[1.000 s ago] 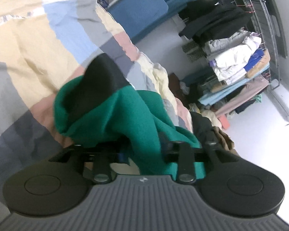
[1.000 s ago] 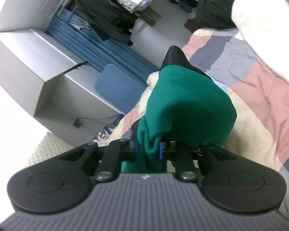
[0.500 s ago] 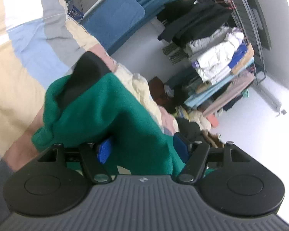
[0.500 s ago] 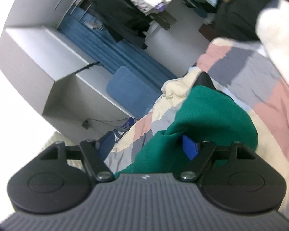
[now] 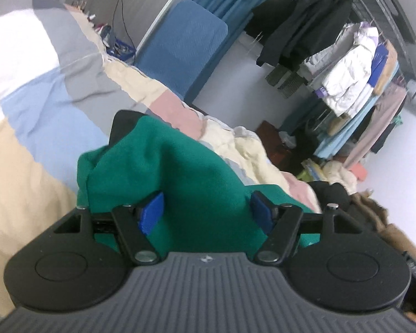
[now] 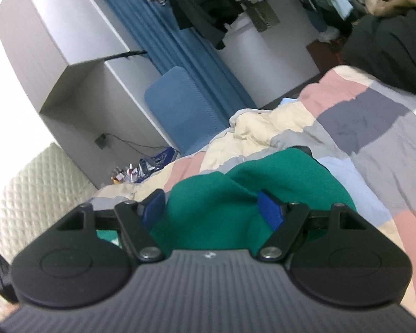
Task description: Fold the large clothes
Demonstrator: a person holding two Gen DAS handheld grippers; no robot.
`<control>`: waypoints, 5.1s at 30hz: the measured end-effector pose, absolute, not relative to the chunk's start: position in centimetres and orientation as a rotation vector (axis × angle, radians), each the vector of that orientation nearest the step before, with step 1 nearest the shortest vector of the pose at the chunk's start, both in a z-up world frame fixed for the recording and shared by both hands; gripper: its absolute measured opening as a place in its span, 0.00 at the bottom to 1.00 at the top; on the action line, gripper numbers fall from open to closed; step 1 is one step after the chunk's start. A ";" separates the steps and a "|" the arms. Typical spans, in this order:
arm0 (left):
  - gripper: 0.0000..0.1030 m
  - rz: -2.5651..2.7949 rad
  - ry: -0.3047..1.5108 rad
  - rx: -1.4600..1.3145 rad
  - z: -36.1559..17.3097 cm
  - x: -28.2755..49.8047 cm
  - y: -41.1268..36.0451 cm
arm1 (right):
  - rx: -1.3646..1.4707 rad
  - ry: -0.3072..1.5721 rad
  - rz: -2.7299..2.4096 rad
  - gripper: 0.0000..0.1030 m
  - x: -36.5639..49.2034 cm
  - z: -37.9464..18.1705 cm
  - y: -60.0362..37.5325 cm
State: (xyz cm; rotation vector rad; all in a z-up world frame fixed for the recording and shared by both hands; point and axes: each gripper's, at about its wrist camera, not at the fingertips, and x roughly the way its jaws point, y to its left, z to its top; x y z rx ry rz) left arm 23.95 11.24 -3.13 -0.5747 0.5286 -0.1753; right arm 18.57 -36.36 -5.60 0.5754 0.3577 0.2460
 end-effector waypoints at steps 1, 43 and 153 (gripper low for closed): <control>0.72 -0.172 0.525 -0.558 -3.5 24.7 11.0 | 0.556 0.354 0.249 0.73 18.9 -5.7 -36.2; 0.74 -0.248 0.522 -0.269 -3.1 25.3 3.9 | 0.433 0.391 0.288 0.75 21.1 -5.5 -33.0; 1.00 -0.118 0.834 -1.160 -18.1 29.4 13.9 | 1.147 0.525 0.309 0.48 31.1 -16.5 -36.4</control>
